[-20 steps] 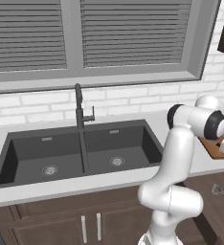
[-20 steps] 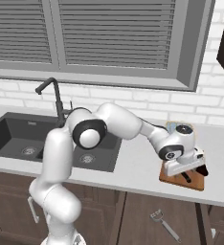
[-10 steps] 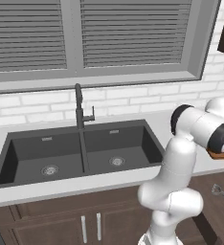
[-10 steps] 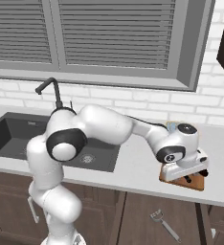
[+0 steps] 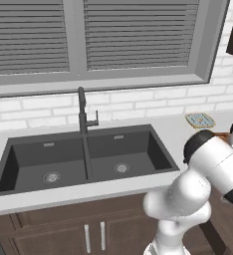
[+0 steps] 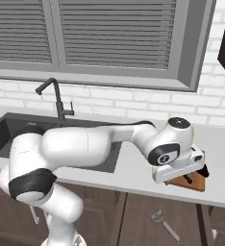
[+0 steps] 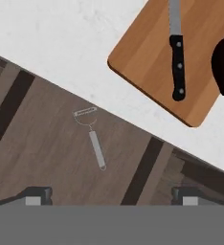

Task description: Place the appropriate cutting tool for cutting the avocado skin on the cutting board.

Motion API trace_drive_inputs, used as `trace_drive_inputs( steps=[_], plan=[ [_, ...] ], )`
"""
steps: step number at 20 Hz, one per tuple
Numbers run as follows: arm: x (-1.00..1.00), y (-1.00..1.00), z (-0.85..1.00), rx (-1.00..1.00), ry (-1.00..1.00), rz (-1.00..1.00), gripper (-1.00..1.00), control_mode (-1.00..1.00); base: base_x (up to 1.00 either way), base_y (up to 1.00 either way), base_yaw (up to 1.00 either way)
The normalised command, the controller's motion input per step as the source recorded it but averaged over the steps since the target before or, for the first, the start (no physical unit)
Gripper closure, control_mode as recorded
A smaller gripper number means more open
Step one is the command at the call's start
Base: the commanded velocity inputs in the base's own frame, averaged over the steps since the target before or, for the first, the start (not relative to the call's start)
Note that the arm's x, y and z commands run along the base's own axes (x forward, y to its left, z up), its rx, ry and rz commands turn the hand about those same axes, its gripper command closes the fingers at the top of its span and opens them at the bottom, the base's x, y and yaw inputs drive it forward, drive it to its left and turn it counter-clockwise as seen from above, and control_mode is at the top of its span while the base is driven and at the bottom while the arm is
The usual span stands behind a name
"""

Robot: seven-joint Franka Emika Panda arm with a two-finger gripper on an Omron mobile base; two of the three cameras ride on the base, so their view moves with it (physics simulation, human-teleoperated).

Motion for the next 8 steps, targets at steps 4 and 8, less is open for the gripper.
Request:
trace_drive_inputs(
  steps=[4,8],
  plan=[
    [-0.39,0.53,0.56,-0.06,0.00,0.00,-1.00,-1.00,0.00,0.00,0.00],
    [-0.33,0.62,0.52,-0.08,0.00,0.00,-1.00,-1.00,0.00,0.00,0.00]
  ],
)
